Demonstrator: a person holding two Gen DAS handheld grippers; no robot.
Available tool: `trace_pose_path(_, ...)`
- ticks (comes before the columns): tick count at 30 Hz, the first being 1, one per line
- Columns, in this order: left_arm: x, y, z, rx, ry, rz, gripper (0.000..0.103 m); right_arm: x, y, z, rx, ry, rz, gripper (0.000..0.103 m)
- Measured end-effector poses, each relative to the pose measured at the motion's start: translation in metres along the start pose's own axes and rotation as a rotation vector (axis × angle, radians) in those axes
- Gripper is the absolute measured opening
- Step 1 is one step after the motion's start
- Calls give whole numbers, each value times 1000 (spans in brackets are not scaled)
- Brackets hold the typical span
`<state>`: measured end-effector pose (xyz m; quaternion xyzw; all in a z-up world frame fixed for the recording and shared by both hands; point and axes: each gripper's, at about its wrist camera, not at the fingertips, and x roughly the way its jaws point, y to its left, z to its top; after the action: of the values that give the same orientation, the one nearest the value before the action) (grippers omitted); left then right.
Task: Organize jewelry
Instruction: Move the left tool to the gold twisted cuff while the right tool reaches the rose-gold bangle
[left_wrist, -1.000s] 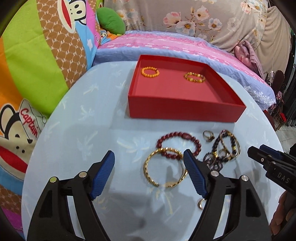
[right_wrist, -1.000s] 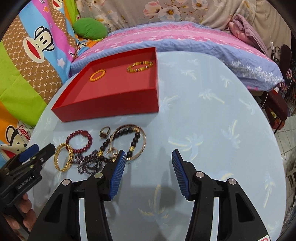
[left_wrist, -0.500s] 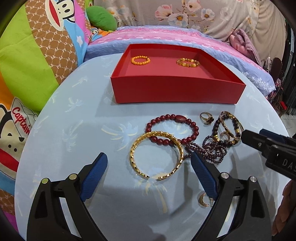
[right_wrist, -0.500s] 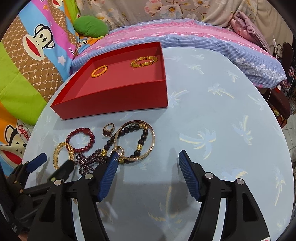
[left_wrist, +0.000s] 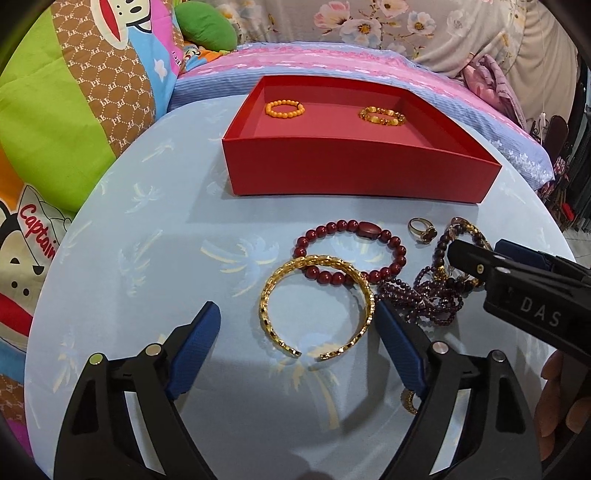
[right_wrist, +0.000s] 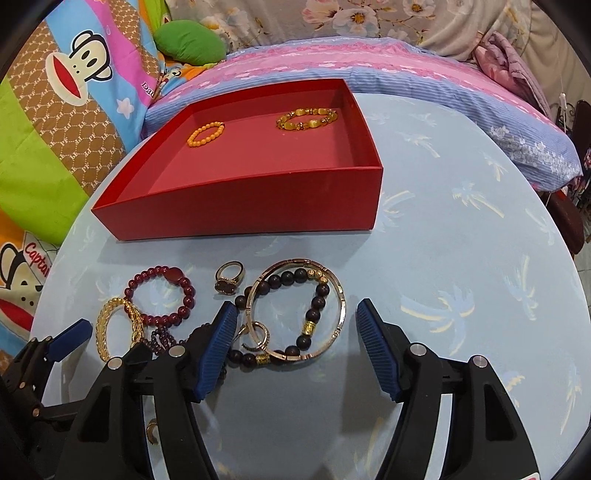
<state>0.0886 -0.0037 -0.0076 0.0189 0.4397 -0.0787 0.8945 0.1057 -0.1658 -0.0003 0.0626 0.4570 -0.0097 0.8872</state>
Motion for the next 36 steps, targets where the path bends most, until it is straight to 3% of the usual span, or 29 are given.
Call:
trace_pose_path(6, 0, -1, 0, 5, 3, 6, 81, 0, 4, -2, -30, -21, -29, 53)
trace_pose_path(17, 0, -1, 0, 2, 1, 6, 81, -10, -5, -14, 10, -66, -10, 53)
trace_pose_path(23, -1, 1, 0, -8, -7, 5, 74, -16, -13, -21, 44, -75, 13, 53)
trace_pose_path(31, -4, -1, 0, 3, -19, -3, 57, -19, -16, -23, 53, -83, 23, 53)
trace_pose_path(36, -4, -1, 0, 4, -20, -6, 56, -20, -15, -25, 54, -87, 21, 53)
